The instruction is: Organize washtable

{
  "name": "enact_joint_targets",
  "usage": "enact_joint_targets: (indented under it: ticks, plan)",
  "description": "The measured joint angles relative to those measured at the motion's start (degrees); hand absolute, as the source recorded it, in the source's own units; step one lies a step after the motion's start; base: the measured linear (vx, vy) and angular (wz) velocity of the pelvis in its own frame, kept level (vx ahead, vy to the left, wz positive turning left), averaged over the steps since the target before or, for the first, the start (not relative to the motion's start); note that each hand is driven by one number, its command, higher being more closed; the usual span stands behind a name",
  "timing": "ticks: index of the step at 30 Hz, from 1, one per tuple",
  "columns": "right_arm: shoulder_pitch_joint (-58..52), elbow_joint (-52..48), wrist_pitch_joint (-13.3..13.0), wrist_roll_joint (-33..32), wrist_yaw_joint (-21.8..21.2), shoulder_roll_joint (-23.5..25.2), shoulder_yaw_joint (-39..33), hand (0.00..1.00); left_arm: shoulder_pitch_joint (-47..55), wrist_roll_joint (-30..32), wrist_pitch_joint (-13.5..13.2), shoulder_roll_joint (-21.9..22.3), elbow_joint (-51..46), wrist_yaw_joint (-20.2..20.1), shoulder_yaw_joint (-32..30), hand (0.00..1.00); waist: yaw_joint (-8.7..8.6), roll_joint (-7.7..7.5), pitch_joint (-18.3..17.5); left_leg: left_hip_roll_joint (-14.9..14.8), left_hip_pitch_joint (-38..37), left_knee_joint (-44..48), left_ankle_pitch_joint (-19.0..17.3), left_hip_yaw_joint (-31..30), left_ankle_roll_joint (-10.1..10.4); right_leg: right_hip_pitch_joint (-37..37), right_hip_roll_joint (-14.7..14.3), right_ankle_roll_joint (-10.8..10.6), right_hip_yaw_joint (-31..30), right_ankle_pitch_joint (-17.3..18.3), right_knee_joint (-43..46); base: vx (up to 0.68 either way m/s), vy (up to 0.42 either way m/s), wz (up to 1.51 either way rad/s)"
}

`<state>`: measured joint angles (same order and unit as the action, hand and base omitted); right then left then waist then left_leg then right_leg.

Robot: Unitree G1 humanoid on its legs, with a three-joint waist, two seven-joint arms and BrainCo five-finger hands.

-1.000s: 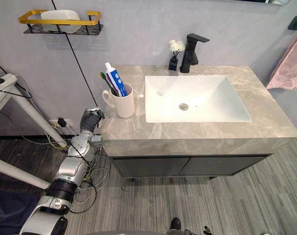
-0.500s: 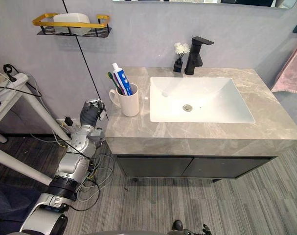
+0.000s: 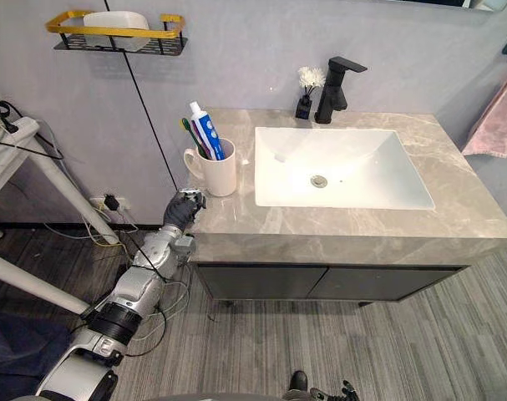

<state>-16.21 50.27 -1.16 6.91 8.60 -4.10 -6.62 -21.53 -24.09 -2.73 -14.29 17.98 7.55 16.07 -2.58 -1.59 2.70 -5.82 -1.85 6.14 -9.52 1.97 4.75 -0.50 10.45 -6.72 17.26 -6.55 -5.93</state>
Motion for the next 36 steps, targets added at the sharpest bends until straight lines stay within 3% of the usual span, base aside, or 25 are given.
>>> enact_joint_targets:
  ticks: [6,13,20,27,36]
  plan:
    - [0.07,-0.04,0.0,0.42,-0.02,0.03,0.01,0.0,-0.27,-0.02,-0.05,0.83,0.01,-0.28,1.75,1.0,-0.11,-0.12,0.07,0.0,-0.25,-0.13,-0.01,0.27,0.0,-0.06,0.01,-0.03,-0.18,-0.02,-0.03,0.0,0.0,-0.01]
    - [0.17,-0.09,0.02,0.44,-0.03,-0.07,0.47,0.0,-0.5,-0.01,-0.25,0.89,-0.06,-3.81,5.1,1.0,-0.13,-0.24,0.17,-0.04,-0.42,-0.24,-0.01,0.68,0.01,0.05,-0.01,-0.06,-0.51,-0.04,-0.07,0.0,0.0,-0.02]
    - [0.6,-0.19,0.01,0.43,-0.32,-0.27,1.04,0.0,-2.28,0.11,-0.07,1.63,0.09,-3.72,6.38,1.0,-0.39,-0.33,0.43,-0.04,-0.09,-0.48,-0.01,1.3,0.01,0.89,-0.05,-0.2,-1.22,-0.12,-0.06,0.0,-0.001,-0.04]
    - [0.74,-1.77,-0.16,0.44,-1.19,-0.48,2.27,0.0,-6.58,7.14,-0.23,1.83,4.43,-2.39,5.56,1.0,-1.35,-0.6,1.43,-0.06,-0.94,-1.22,-0.01,2.39,0.01,1.0,-0.1,-0.26,-2.08,-0.17,-0.07,-0.01,-0.001,-0.07]
    - [0.62,-2.3,-0.88,0.44,-1.27,-0.41,2.15,0.0,-8.95,14.88,-0.02,1.73,7.97,-1.0,-2.09,1.0,-1.74,-0.38,2.2,-0.11,-0.98,-1.34,-0.02,3.42,0.01,1.83,-0.26,-0.39,-3.28,-0.31,-0.06,0.0,-0.002,-0.05]
